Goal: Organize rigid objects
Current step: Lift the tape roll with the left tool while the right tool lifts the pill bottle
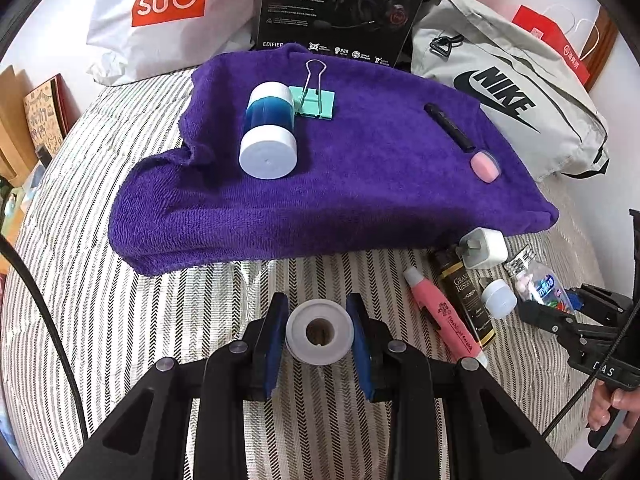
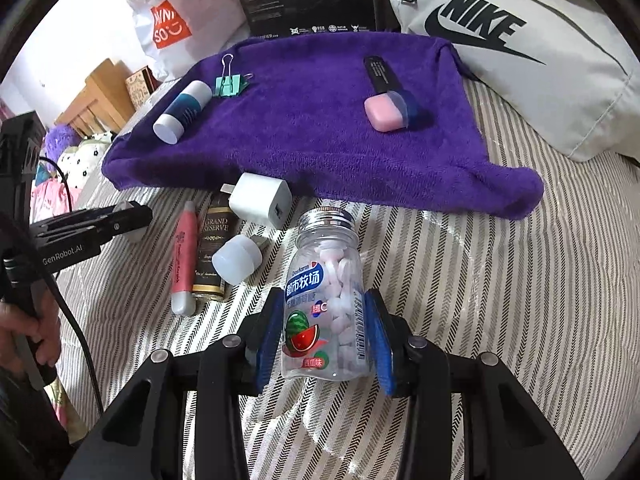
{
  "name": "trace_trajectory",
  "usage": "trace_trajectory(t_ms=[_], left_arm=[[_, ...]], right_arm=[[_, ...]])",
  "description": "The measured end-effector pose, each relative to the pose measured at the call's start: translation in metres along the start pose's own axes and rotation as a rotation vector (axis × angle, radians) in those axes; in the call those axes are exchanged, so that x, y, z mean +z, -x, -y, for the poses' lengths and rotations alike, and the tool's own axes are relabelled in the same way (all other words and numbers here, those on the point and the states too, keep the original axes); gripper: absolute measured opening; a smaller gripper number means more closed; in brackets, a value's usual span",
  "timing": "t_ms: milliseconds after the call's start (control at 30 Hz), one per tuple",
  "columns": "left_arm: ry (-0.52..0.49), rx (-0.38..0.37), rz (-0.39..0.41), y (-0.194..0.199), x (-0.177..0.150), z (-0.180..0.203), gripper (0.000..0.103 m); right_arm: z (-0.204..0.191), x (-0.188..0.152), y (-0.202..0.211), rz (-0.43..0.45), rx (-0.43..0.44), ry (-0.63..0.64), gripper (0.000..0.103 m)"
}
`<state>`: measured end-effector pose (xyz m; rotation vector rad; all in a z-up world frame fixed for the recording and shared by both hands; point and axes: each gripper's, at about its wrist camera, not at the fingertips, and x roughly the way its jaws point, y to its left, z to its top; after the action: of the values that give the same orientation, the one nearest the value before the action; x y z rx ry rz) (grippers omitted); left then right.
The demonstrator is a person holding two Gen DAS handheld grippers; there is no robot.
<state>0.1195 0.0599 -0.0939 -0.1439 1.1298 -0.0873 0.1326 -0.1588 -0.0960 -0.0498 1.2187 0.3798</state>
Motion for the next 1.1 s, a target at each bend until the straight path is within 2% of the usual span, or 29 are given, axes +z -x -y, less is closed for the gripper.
trace_trajectory(t_ms=[167,333,500,633,767,967,1100], left_arm=[[-0.018,0.02,-0.011,-0.002,0.005,0.005,0.029],[-0.038,0.048,-0.011,-0.006,0.009,0.01,0.029],[-0.047,0.045,0.01,-0.007,0.01,0.01,0.027],[-0.014,-0.025,0.033,0.003,0.007,0.002,0.027],[-0.017,-0.028,0.043,0.01,0.005,0.0,0.027],[0.023,-0.129,0.052,0.019,0.005,-0.007,0.027],[0.021,-0.136,0.06,0.023,0.006,-0.005,0.027]], right_arm=[[-0.005,0.002,-0.003,-0.007,-0.036,0.045,0.041],[-0.023,0.002,-0.008,0.01,-0.126,0.161,0.041],[-0.013,0.002,-0.004,0.007,-0.065,0.121,0.04],[-0.007,-0.003,0.008,0.018,0.009,0.082,0.04],[-0.008,-0.004,0.012,0.016,0.009,0.085,0.04],[-0.004,-0.001,0.019,0.02,0.026,0.069,0.04],[-0.002,0.001,0.023,0.026,0.029,0.068,0.04]])
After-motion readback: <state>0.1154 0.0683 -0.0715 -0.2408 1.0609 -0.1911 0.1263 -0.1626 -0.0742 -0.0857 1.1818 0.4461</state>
